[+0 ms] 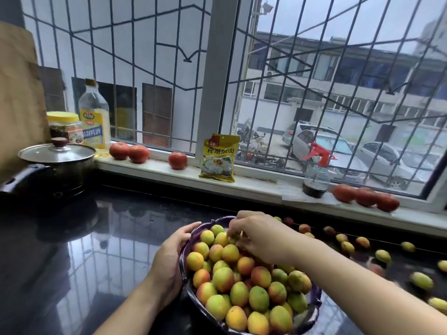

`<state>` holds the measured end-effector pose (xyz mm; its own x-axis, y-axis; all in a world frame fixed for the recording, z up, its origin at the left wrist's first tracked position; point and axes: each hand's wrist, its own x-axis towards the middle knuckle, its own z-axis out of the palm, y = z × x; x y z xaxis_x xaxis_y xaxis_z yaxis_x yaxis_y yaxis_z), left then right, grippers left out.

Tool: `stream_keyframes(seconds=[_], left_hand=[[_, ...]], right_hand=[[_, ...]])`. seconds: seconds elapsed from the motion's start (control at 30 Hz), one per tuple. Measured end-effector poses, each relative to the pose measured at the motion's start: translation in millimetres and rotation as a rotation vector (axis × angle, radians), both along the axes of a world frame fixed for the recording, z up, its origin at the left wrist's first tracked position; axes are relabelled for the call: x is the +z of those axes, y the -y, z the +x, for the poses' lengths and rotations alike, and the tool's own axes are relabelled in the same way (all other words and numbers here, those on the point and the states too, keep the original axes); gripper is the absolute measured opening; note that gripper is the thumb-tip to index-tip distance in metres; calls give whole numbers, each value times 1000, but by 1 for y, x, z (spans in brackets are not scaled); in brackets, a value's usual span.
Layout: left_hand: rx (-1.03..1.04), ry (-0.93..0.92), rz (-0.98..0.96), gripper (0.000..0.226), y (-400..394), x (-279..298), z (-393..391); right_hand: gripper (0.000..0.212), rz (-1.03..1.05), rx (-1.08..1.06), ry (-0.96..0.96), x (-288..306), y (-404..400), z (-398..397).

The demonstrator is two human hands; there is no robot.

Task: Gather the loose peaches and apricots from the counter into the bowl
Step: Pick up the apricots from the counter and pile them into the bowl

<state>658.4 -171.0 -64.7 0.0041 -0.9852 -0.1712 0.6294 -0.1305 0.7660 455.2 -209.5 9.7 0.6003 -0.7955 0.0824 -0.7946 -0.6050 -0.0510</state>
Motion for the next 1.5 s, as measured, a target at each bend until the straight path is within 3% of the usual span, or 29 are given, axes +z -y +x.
stream_keyframes(seconds=[0.23, 0.33, 0.43, 0.5, 0.63, 0.73, 0.93, 1.13, 1.23, 1.33, 1.5], left_hand=[[-13, 35, -13, 39, 3, -6, 2], [-21, 59, -36, 38, 4, -10, 3], [-23, 83, -51, 38, 7, -13, 3], [-28, 92, -51, 38, 9, -13, 3], [-33, 49, -20, 41, 14, -14, 8], [-38, 5, -4, 43, 17, -16, 12], [-55, 6, -12, 43, 17, -17, 12], [-43, -7, 0, 43, 17, -16, 11], [-47, -23, -1, 45, 17, -15, 12], [-53, -30, -8, 46, 16, -15, 12], [-57, -12, -17, 43, 14, -14, 10]], right_hand=[[35, 38, -58, 30, -1, -4, 1], [33, -60, -165, 222, 11, 10, -22], [32, -120, -432, 419, 14, 49, -68], [33, -66, -569, 315, 2, 75, -97], [40, 9, -565, 6, -35, 108, -115], [48, 31, -545, -60, -50, 125, -111], [39, -6, -456, -227, -63, 139, -104], [31, 50, -499, -317, -62, 137, -99], [29, 1, -503, -153, -57, 131, -101], [22, -3, -552, 242, -39, 121, -106], [16, 204, -489, 878, 5, 61, -106]])
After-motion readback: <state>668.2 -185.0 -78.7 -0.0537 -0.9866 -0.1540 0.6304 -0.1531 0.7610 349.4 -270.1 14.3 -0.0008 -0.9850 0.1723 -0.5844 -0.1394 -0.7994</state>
